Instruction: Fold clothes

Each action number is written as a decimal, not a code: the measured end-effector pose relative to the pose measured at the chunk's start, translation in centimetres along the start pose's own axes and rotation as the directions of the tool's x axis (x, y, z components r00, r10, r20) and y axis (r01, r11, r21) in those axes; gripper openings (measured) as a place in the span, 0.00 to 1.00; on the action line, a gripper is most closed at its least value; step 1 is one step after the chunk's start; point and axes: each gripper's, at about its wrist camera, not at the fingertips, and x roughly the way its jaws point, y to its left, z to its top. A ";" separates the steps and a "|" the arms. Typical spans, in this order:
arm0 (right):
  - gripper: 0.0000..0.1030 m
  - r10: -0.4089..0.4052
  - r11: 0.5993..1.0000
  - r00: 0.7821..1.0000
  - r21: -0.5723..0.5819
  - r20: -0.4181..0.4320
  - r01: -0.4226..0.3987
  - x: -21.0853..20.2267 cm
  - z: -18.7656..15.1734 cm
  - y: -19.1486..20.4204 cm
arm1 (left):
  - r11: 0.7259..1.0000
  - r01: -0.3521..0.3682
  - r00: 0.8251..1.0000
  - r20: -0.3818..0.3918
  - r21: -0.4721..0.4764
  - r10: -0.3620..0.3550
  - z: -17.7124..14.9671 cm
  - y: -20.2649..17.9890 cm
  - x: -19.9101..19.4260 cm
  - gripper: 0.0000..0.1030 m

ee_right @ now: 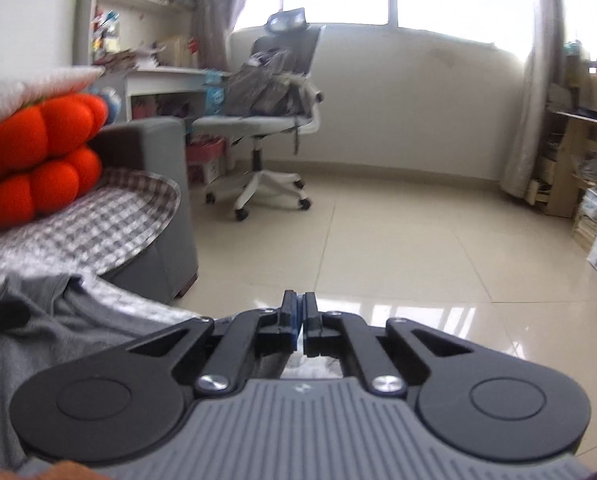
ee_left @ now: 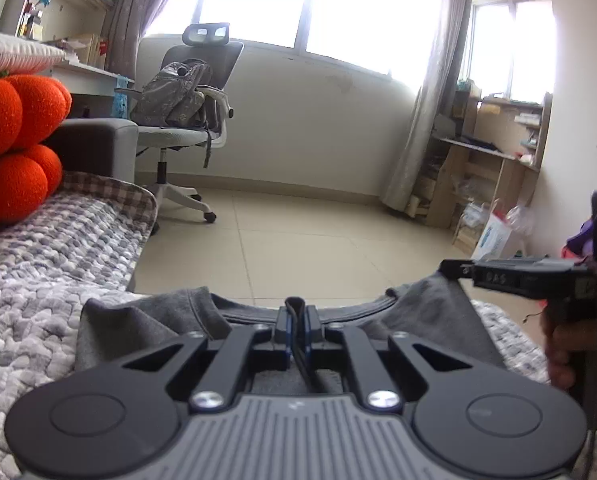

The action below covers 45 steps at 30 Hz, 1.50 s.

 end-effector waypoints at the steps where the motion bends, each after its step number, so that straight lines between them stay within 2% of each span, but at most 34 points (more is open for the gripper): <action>1: 0.00 -0.021 1.000 1.000 -0.006 -0.006 0.021 0.3 -0.1 0.1 | 1.000 -0.009 1.000 -0.007 0.002 0.009 0.0 -0.1 0.3 0.05; 3: 0.00 -0.088 0.996 0.996 -0.033 -0.024 0.087 1.3 -0.4 0.3 | 0.999 -0.034 0.999 -0.023 0.020 0.034 0.0 -0.3 0.8 0.05; 6: 0.00 -0.052 0.998 0.995 0.019 -0.087 0.054 2.6 -0.8 -0.6 | 0.996 -0.069 0.993 -0.087 0.059 0.074 -0.2 -0.9 1.9 0.05; 8: 0.01 -0.021 0.998 0.998 0.055 -0.067 0.025 1.8 -0.5 -1.2 | 0.996 -0.074 0.991 -0.111 0.054 0.080 -0.1 -0.8 2.2 0.05; 11: 0.19 0.065 0.992 0.997 0.109 -0.037 -0.061 0.4 0.0 -2.0 | 0.997 -0.066 0.991 -0.116 0.034 0.070 -0.1 -0.3 2.1 0.05; 12: 0.31 0.095 0.990 0.995 0.106 -0.040 -0.090 0.2 0.1 -1.9 | 0.997 -0.065 0.991 -0.114 0.034 0.068 -0.1 -0.3 2.0 0.05; 14: 0.42 0.134 0.989 0.989 0.077 -0.058 -0.130 0.4 0.0 -1.3 | 0.997 -0.065 0.991 -0.113 0.035 0.069 -0.2 -0.4 1.9 0.05; 15: 0.42 0.145 0.988 0.987 0.061 -0.073 -0.141 0.5 -0.1 -1.0 | 0.997 -0.066 0.991 -0.113 0.034 0.070 -0.2 -0.4 1.9 0.05; 17: 0.41 0.116 0.993 0.985 0.027 -0.124 -0.114 1.0 -0.6 -0.2 | 0.998 -0.064 0.991 -0.112 0.024 0.067 -0.2 -0.2 1.9 0.05; 19: 0.41 0.115 0.993 0.984 0.022 -0.133 -0.113 0.8 -0.7 -0.1 | 0.998 -0.063 0.992 -0.109 0.017 0.065 -0.3 -0.1 1.8 0.05; 24: 0.41 0.195 0.972 0.976 0.151 -0.094 -0.180 -1.5 -0.1 -2.3 | 0.998 -0.058 0.993 -0.102 0.013 0.059 -0.2 -0.1 1.6 0.05; 25: 0.41 0.232 0.964 0.967 0.158 -0.109 -0.213 -1.8 0.0 -2.7 | 0.998 -0.057 0.993 -0.103 0.009 0.058 -0.2 0.0 1.6 0.05; 26: 0.41 0.286 0.952 0.948 0.155 -0.141 -0.264 -2.0 -0.1 -2.9 | 0.998 -0.057 0.993 -0.105 0.005 0.057 -0.2 0.0 1.6 0.05; 29: 0.42 0.448 0.894 0.864 0.125 -0.229 -0.430 -2.3 -0.9 -2.6 | 0.998 -0.057 0.992 -0.109 0.002 0.057 -0.3 0.0 1.7 0.05; 30: 0.42 0.468 0.883 0.848 0.089 -0.250 -0.461 -2.5 -1.2 -1.9 | 0.998 -0.058 0.992 -0.108 0.003 0.058 -0.3 0.0 1.7 0.05; 32: 0.44 0.479 0.871 0.834 0.025 -0.274 -0.491 -2.8 -1.5 -0.7 | 0.998 -0.058 0.993 -0.107 0.005 0.058 -0.3 -0.1 1.7 0.05; 36: 0.44 0.520 0.839 0.811 -0.015 -0.266 -0.543 -4.3 -1.4 -0.8 | 0.998 -0.056 0.992 -0.109 -0.003 0.056 -0.3 0.3 1.8 0.05; 40: 0.44 0.461 0.861 0.839 -0.084 -0.288 -0.502 -6.6 -2.4 -0.6 | 0.998 -0.068 0.991 -0.112 -0.009 0.066 -0.3 0.3 1.9 0.05; 45: 0.44 0.371 0.883 0.889 -0.194 -0.267 -0.427 -9.9 -4.6 3.2 | 0.998 -0.070 0.992 -0.109 -0.009 0.068 -0.3 0.3 1.9 0.05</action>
